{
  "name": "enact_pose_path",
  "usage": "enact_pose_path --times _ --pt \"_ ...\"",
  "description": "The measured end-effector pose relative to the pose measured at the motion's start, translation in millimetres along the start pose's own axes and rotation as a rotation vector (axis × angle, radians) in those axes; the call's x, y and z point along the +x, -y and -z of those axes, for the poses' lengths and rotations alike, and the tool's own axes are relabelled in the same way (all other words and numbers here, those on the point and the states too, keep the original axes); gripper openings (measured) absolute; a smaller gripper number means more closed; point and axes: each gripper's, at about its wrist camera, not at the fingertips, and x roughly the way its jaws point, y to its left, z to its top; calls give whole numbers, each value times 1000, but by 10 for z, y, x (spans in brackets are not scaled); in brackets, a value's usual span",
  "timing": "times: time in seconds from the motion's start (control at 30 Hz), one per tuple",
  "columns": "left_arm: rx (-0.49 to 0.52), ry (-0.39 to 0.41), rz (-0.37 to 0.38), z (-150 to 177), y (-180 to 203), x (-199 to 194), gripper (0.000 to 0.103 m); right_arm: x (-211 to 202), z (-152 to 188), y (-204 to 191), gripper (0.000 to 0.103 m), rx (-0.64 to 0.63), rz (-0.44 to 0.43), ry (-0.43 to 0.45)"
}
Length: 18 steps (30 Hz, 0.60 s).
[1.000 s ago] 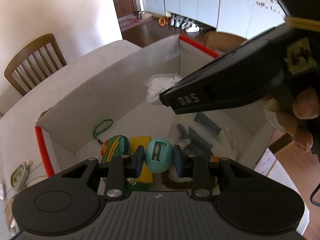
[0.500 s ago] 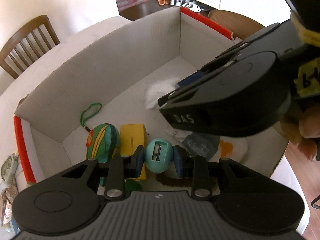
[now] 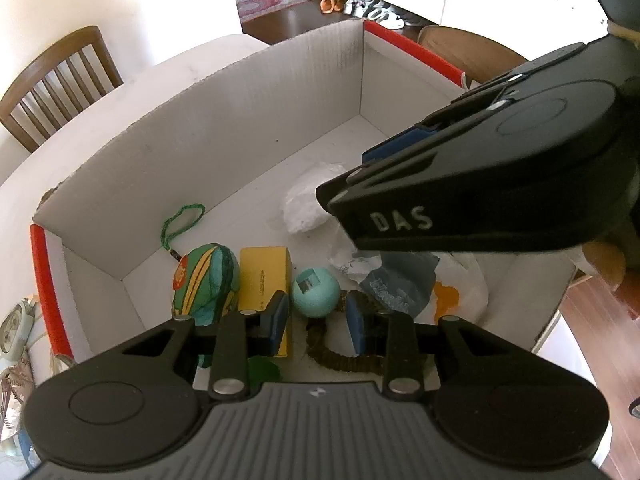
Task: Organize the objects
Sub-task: 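Carry sharpener and bead bag into the red box and open both tools, then withdraw both tools from the red box back over the mat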
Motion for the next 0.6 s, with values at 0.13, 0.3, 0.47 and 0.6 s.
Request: enact_pose_path --times 0.13,0.3,0.47,0.6 --pt "-14 41 -9 20 -83 -76 53 -120 8 -19 33 6 -11 29" --pt "-29 88 -9 86 -82 -256 53 -310 9 -52 36 9 -22 69" --pt "-68 128 -12 167 -152 -440 53 -495 58 -123 38 -4 -26 104" --pt "-100 165 -12 268 -218 -620 53 -619 112 -203 39 -9 -28 129"
